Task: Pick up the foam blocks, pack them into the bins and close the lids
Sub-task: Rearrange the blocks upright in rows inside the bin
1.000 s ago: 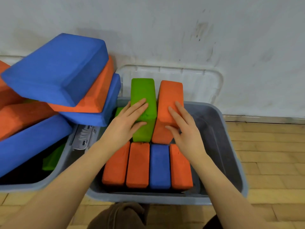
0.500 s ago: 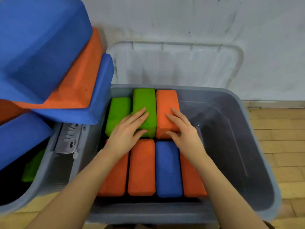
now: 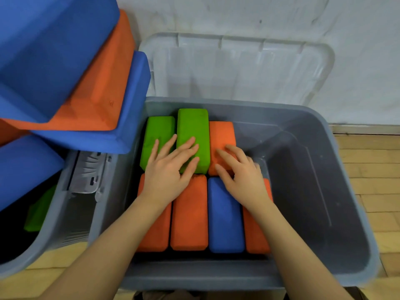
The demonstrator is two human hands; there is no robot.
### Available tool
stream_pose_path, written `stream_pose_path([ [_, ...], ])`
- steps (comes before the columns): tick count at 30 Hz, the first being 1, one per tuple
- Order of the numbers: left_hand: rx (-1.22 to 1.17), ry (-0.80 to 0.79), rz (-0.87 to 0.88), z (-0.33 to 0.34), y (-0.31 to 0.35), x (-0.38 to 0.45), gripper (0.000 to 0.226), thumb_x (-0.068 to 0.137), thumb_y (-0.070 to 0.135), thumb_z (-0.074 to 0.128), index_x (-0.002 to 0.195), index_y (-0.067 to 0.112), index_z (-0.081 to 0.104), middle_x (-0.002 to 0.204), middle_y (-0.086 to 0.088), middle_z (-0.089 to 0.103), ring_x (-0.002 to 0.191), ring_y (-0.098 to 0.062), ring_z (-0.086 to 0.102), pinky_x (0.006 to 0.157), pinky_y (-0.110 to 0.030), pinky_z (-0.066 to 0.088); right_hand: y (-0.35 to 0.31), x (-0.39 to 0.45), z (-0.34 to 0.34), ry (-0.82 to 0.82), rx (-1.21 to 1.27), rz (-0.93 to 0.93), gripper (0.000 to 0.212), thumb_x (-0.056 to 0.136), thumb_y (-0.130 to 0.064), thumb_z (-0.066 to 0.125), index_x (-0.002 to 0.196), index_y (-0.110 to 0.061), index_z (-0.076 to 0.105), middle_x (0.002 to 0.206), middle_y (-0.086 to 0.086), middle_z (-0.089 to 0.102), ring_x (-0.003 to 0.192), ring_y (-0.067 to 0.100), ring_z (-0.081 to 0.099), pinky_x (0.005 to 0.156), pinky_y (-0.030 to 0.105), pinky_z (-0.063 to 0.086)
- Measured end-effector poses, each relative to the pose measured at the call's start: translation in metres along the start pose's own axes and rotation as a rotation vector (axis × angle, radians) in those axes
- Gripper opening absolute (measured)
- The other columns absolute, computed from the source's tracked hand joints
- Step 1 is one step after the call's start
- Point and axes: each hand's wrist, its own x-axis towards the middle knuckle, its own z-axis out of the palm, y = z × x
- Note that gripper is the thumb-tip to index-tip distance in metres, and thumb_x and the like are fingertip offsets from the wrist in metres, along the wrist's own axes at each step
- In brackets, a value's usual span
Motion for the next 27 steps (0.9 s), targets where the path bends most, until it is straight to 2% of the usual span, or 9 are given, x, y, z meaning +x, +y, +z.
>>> stream_pose_path([
  [3,0.079,0.008,0.052,-0.005,0.002,0.004,0.036,0.089,0.042,0.049,0.104,0.020,0.072,0.118,0.005,0.066,0.113,-0.031,0.058,0.104,-0.051,0.034,-0.005,0.010,0.002,-0.035,-0.163,-0.009,0.056,0.090,-0.057,0.025,0.140,-0.038,0.038,0.154,-0.006,0.026,0.135,0.038,0.031,0.103,0.051,0.027],
  [6,0.178,-0.050,0.050,-0.008,0.011,0.025,0.043,0.087,0.051,0.047,0.099,0.017,0.071,0.108,0.001,0.068,0.098,-0.032,0.060,0.089,-0.042,0.041,-0.003,0.018,0.004,-0.122,-0.045,0.063,0.049,0.096,-0.051,0.031,0.144,-0.042,0.027,0.157,-0.013,0.009,0.132,0.034,0.036,0.098,0.046,0.039],
  [8,0.223,-0.218,0.000,-0.004,0.020,0.035,0.059,0.085,0.060,0.037,0.124,0.022,0.059,0.128,-0.004,0.057,0.114,-0.034,0.051,0.093,-0.045,0.039,-0.003,0.017,0.002,-0.127,0.011,0.092,0.049,0.096,-0.046,0.034,0.144,-0.043,0.025,0.157,-0.014,0.005,0.127,0.034,0.041,0.093,0.045,0.043],
  [9,0.236,-0.293,-0.018,0.000,0.022,0.036,0.066,0.085,0.064,0.029,0.137,0.028,0.045,0.143,-0.003,0.045,0.128,-0.035,0.039,0.102,-0.049,0.033,-0.003,0.014,0.001,-0.123,0.001,0.099,0.049,0.097,-0.045,0.034,0.145,-0.043,0.024,0.157,-0.014,0.005,0.125,0.034,0.042,0.093,0.045,0.043],
  [11,0.235,-0.352,-0.040,0.009,0.021,0.033,0.068,0.087,0.064,0.016,0.146,0.032,0.026,0.155,0.001,0.023,0.142,-0.032,0.015,0.113,-0.051,0.016,-0.001,0.010,-0.002,-0.098,-0.054,0.126,0.049,0.097,-0.043,0.035,0.145,-0.044,0.023,0.158,-0.013,0.005,0.121,0.035,0.045,0.094,0.047,0.041],
  [15,0.230,-0.339,-0.053,0.015,0.015,0.027,0.060,0.094,0.048,0.015,0.147,0.022,0.028,0.154,-0.001,0.023,0.143,-0.030,0.014,0.114,-0.050,0.012,-0.002,0.005,0.000,-0.079,-0.148,0.101,0.051,0.096,-0.048,0.036,0.144,-0.048,0.020,0.157,-0.014,0.005,0.119,0.032,0.047,0.095,0.046,0.037],
  [21,0.270,-0.380,-0.055,0.018,0.000,0.010,0.060,0.093,0.045,0.020,0.147,0.021,0.026,0.155,-0.002,0.021,0.143,-0.031,0.016,0.114,-0.044,0.002,-0.011,0.014,0.008,-0.105,-0.069,0.151,0.058,0.090,-0.055,0.043,0.143,-0.049,0.021,0.158,-0.011,-0.006,0.118,0.035,0.049,0.094,0.050,0.041],
  [24,0.306,-0.369,-0.071,0.015,0.002,0.011,0.060,0.092,0.048,0.020,0.147,0.025,0.028,0.155,0.004,0.020,0.142,-0.034,0.016,0.112,-0.046,-0.006,-0.012,0.016,0.009,-0.049,0.030,0.154,0.058,0.088,-0.048,0.052,0.142,-0.039,0.033,0.159,-0.006,0.002,0.114,0.039,0.051,0.095,0.051,0.042],
  [27,0.339,-0.385,-0.113,0.014,0.005,0.012,0.064,0.088,0.056,0.007,0.148,0.037,0.015,0.156,0.012,0.005,0.142,-0.041,0.002,0.108,-0.046,-0.017,-0.017,0.015,0.007,0.083,0.124,0.157,0.053,0.087,-0.046,0.051,0.138,-0.032,0.045,0.158,-0.002,0.013,0.099,0.038,0.058,0.094,0.051,0.043],
])
